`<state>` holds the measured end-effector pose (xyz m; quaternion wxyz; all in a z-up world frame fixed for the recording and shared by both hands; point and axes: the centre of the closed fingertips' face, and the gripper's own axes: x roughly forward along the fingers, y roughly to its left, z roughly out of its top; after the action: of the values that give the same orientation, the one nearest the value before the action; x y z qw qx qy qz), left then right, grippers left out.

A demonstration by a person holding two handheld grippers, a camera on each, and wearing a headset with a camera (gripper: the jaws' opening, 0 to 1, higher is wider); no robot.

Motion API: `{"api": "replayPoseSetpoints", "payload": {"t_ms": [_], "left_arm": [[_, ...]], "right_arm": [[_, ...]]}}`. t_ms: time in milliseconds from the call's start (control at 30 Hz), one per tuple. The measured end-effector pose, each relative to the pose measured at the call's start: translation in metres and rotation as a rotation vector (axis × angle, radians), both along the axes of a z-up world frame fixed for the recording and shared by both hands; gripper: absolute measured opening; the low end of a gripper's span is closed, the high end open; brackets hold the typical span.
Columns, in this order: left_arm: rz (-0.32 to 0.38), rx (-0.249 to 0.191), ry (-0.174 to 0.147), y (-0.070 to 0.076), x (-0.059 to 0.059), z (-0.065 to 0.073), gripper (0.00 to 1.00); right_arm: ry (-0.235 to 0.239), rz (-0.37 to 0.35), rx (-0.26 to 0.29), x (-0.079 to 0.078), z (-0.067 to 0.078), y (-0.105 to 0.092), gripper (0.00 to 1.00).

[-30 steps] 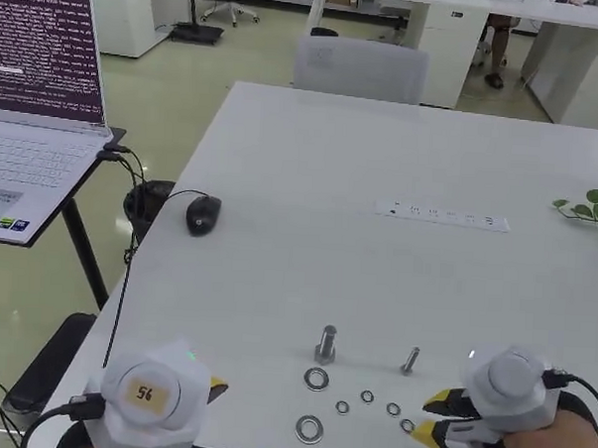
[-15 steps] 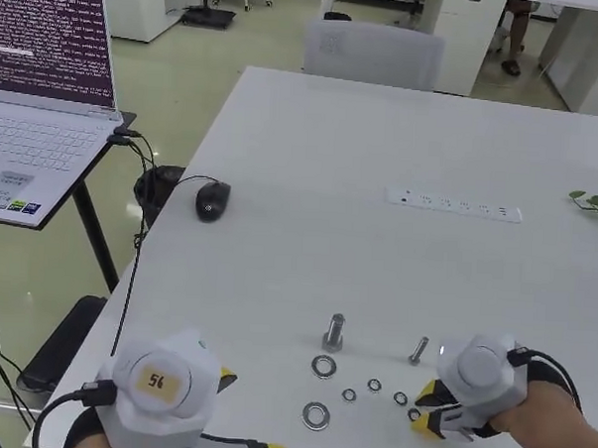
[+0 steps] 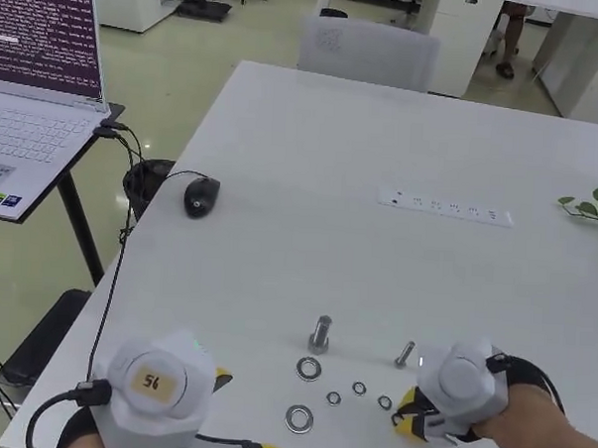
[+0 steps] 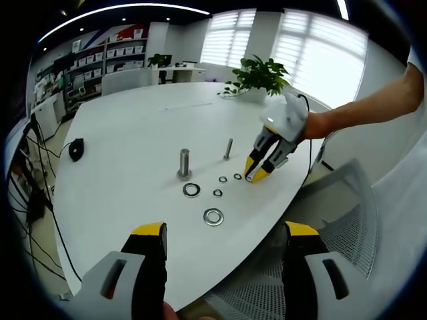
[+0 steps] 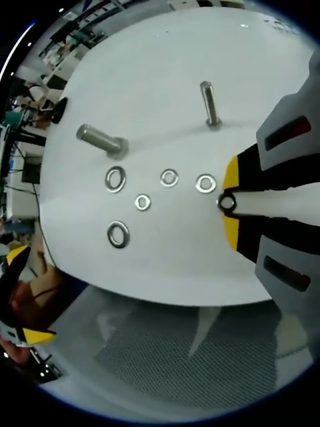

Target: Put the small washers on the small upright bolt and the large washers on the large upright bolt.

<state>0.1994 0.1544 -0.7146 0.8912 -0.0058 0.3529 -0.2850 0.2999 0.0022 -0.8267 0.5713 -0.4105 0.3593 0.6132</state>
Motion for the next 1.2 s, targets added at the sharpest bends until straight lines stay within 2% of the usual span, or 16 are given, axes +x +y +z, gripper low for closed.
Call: {"api": "replayPoseSetpoints", "payload": {"t_ms": [100, 333, 600, 800, 1000, 1100, 1200], "left_arm": [[-0.002, 0.002, -0.002, 0.001, 0.001, 0.001, 0.7], [0.006, 0.009, -0.003, 0.01, 0.004, 0.001, 0.7], [0.015, 0.01, -0.006, 0.013, 0.006, 0.002, 0.7], [0.017, 0.009, -0.006, 0.011, 0.006, 0.003, 0.7], [0.013, 0.009, -0.006, 0.009, 0.005, 0.002, 0.7], [0.011, 0.011, -0.007, 0.009, 0.005, 0.003, 0.7], [0.011, 0.011, -0.01, 0.008, 0.005, 0.004, 0.7]], "right_arm": [[0.02, -0.085, 0.034, 0.002, 0.001, 0.001, 0.14], [0.003, -0.11, 0.054, 0.003, 0.003, -0.002, 0.13], [-0.008, -0.152, 0.085, 0.014, 0.016, -0.003, 0.13], [-0.061, -0.189, 0.121, 0.034, 0.043, -0.004, 0.13], [-0.118, -0.229, 0.157, 0.063, 0.073, -0.001, 0.13], [-0.13, -0.232, 0.161, 0.072, 0.081, 0.002, 0.13], [-0.133, -0.217, 0.141, 0.079, 0.08, 0.004, 0.13]]}}
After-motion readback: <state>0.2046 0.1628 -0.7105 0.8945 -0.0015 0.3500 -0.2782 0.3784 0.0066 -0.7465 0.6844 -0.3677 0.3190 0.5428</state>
